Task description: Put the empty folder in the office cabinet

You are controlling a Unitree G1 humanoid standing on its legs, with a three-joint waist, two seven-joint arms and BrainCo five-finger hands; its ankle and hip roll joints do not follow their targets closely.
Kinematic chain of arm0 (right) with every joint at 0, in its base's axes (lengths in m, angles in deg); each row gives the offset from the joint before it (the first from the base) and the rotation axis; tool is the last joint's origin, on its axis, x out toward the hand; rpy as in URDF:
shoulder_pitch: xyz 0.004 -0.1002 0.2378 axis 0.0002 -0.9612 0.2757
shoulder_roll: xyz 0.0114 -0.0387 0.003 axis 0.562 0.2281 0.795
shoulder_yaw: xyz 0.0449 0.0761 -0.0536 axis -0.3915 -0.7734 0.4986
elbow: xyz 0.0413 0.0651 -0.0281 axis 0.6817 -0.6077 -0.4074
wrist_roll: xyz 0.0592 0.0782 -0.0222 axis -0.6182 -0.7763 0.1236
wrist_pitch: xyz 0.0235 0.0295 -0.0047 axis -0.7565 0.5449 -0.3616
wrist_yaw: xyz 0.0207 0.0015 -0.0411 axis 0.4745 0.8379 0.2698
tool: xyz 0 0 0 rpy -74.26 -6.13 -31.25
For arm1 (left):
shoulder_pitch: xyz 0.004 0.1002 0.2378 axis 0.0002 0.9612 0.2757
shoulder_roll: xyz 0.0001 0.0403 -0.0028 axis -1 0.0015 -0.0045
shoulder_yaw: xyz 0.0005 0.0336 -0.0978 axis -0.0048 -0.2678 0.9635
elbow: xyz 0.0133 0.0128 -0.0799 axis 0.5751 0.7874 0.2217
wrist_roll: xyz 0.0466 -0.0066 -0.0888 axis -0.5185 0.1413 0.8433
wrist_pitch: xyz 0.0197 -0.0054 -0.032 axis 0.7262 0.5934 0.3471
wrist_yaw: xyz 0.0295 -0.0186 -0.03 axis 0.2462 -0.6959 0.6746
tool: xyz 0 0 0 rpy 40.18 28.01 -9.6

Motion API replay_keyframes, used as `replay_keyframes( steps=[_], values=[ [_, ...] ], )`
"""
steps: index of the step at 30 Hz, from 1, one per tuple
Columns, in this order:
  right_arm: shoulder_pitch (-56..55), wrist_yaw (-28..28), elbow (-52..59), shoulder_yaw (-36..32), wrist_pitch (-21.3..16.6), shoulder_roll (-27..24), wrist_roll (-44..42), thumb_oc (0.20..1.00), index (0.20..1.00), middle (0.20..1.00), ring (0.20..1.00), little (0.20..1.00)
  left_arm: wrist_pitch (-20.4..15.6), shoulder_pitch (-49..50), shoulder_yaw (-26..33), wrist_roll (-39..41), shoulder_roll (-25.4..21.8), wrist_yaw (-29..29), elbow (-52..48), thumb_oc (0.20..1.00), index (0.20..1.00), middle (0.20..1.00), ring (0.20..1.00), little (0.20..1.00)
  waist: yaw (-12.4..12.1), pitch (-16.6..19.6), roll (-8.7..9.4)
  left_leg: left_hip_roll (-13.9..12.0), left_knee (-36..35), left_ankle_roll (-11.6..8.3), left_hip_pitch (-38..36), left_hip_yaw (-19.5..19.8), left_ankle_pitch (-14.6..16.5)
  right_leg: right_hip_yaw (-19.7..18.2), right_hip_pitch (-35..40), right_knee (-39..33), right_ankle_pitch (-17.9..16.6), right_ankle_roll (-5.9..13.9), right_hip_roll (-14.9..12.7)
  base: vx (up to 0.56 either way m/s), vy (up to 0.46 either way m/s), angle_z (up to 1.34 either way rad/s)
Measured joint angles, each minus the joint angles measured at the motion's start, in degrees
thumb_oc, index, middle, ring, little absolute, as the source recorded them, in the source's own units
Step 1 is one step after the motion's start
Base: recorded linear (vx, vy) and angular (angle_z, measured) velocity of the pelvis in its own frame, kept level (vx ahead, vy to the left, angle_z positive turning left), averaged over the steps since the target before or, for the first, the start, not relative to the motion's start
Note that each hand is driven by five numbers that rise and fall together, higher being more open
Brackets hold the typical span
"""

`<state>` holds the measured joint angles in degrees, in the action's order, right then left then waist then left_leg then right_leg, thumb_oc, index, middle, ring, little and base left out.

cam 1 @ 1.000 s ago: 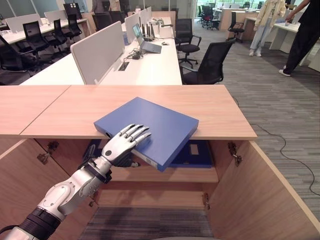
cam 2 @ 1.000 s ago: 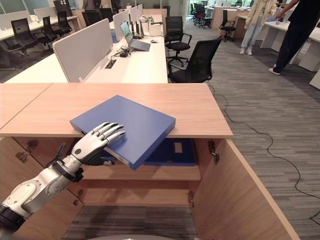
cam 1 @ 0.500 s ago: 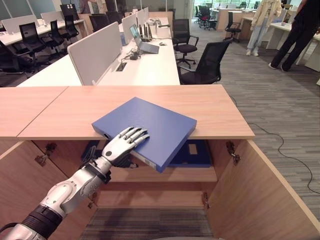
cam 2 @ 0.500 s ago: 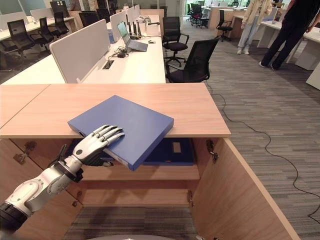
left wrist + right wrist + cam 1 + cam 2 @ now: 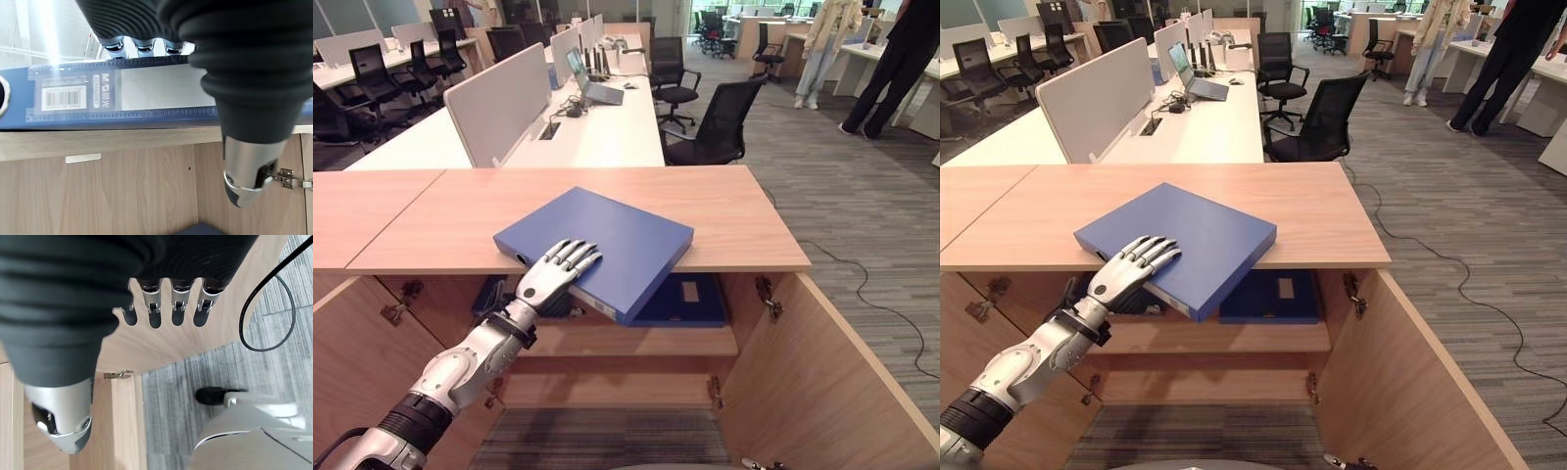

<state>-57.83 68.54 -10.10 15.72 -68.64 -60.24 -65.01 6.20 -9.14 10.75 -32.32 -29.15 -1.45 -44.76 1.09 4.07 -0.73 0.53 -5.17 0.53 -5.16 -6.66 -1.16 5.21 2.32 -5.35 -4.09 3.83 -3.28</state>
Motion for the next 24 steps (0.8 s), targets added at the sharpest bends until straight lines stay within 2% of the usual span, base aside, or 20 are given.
replay_keyframes(
  steps=[5, 9, 13, 24],
  values=[
    [0.0, -0.6, 0.01, 0.19, 0.0, 0.31, 0.39, 1.0, 1.0, 1.0, 1.0, 1.0, 1.71, 0.04, 0.01, -0.11, 3.05, 2.04, 1.2, 1.0, 1.0, 1.0, 1.0, 1.0, -0.06, -0.03, 0.04, 0.0, -0.01, -0.02, 0.02, -0.01, 0.04, -0.01, -0.01, 0.0, 0.0, 0.0, 0.0, 0.0, 0.0, 0.0],
    [0.0, -0.99, 0.01, 0.24, 0.04, 0.98, 0.43, 1.0, 1.0, 1.0, 1.0, 1.0, 3.9, 0.51, 2.87, -0.08, 7.23, 4.43, 2.57, 1.0, 1.0, 1.0, 1.0, 1.0, -0.05, -0.09, 0.13, -0.04, -0.02, -0.3, 0.09, -0.03, 0.22, -0.05, -0.12, 0.0, 0.01, 0.0, -0.03, 0.0, 0.0, 0.0],
    [0.0, -1.21, 0.02, 0.26, 0.03, 1.0, 0.45, 1.0, 1.0, 1.0, 1.0, 1.0, 4.95, 0.49, 4.75, -0.06, 7.49, 5.76, 2.51, 1.0, 1.0, 1.0, 1.0, 1.0, -0.07, -0.25, 0.36, -0.05, -0.01, -0.21, 0.11, -0.02, 0.19, -0.04, -0.14, -0.01, 0.01, 0.0, -0.02, 0.0, 0.0, 0.0],
    [1.01, -1.5, 0.01, 2.19, 0.06, 1.97, 0.45, 1.0, 1.0, 1.0, 1.0, 1.0, 5.17, 0.49, 4.78, -0.07, 7.54, 6.1, 2.51, 1.0, 1.0, 1.0, 1.0, 1.0, -0.13, -0.57, 0.72, -0.06, -0.01, 0.05, 0.07, -0.02, 0.03, -0.03, -0.09, -0.02, 0.0, -0.02, -0.05, 0.0, 0.0, 0.0]
  ],
)
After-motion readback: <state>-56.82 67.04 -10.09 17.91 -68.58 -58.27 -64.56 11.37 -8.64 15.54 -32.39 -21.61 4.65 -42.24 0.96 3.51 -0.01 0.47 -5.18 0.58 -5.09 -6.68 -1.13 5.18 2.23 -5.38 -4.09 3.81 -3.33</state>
